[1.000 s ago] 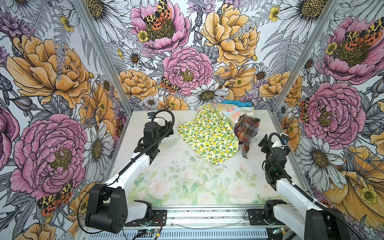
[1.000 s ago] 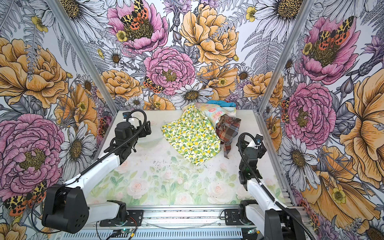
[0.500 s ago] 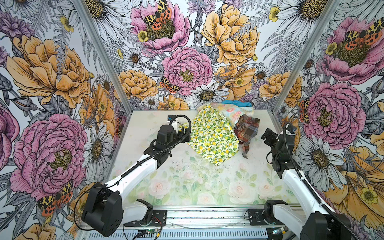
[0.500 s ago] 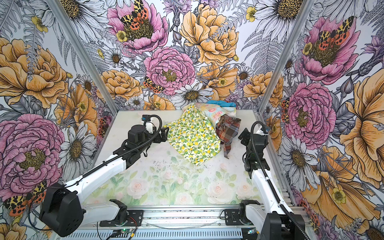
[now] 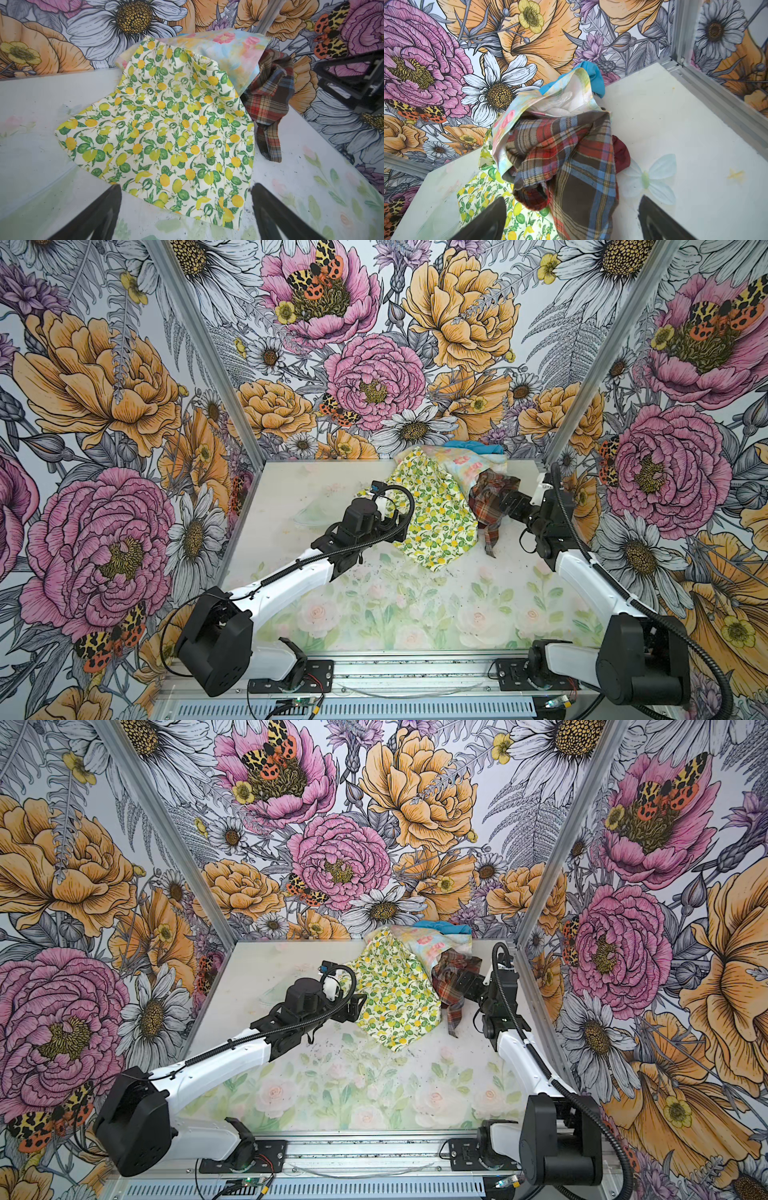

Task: Pick out a specific cloth from the pile
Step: 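Reach the right gripper into the plaid shirt while the left arm advances, then grasp the plaid shirt with the right gripper and lift it high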

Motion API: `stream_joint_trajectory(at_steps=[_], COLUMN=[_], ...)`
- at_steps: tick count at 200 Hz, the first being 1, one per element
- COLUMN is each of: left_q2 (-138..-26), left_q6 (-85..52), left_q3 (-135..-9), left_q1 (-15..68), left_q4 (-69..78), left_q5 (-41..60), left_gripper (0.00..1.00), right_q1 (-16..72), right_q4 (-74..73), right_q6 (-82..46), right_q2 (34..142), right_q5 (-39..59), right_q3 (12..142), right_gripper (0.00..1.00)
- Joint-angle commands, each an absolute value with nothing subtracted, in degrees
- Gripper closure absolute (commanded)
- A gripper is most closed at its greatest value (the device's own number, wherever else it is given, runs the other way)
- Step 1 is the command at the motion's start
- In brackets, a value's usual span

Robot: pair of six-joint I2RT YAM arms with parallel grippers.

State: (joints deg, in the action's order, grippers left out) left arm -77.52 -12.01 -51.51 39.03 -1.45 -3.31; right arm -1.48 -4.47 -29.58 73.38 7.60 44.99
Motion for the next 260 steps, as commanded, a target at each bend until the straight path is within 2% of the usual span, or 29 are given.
stream_joint_trajectory(at_steps=[1,59,80,93,101,115,116,117,127,213,260], left_q2=[-78.11,-79.01,-79.15,-79.27,-79.28,-79.37,-79.37,-79.37,-79.45,-79.89,-79.72], left_q6=[-10.04,-9.19,-8.62,-8.31,-8.14,-8.11,-8.14,-8.11,-8.06,-8.35,-8.46], left_q3=[-53.51,-53.97,-54.05,-54.05,-54.08,-54.07,-54.06,-54.06,-54.05,-54.15,-54.14], left_q1=[40.54,41.13,41.13,41.13,41.14,41.07,41.06,41.01,41.05,41.08,41.11], left_q4=[-2.64,-3.43,-3.62,-3.73,-3.76,-3.75,-3.72,-3.75,-3.76,-3.77,-3.71], left_q5=[-2.87,-3.00,-3.55,-3.85,-4.06,-4.22,-4.22,-4.26,-4.29,-4.04,-4.04], left_gripper=[0.02,0.01,0.01,0.01,0.01,0.01,0.01,0.01,0.01,0.01,0.01], right_q1=[-0.08,2.19,2.23,2.15,1.91,1.89,1.87,1.86,1.80,-0.52,-2.81], right_q4=[-5.34,-8.43,-10.23,-10.20,-10.22,-10.54,-10.63,-10.63,-10.59,3.32,8.68], right_q6=[-30.65,-34.18,-34.57,-34.16,-34.12,-33.30,-33.30,-33.20,-32.36,-29.24,-29.09], right_q2=[76.64,87.61,90.96,93.10,93.94,94.22,94.22,94.18,93.41,81.48,84.55], right_q5=[9.34,8.40,6.09,5.26,5.49,6.05,6.10,6.13,6.01,2.37,4.92], right_q3=[48.70,53.44,54.14,55.63,56.65,58.51,58.66,58.77,59.97,76.30,93.89], right_gripper=[0.01,0.01,0.07,0.22,0.41,0.66,0.71,0.71,1.00,1.00,1.00])
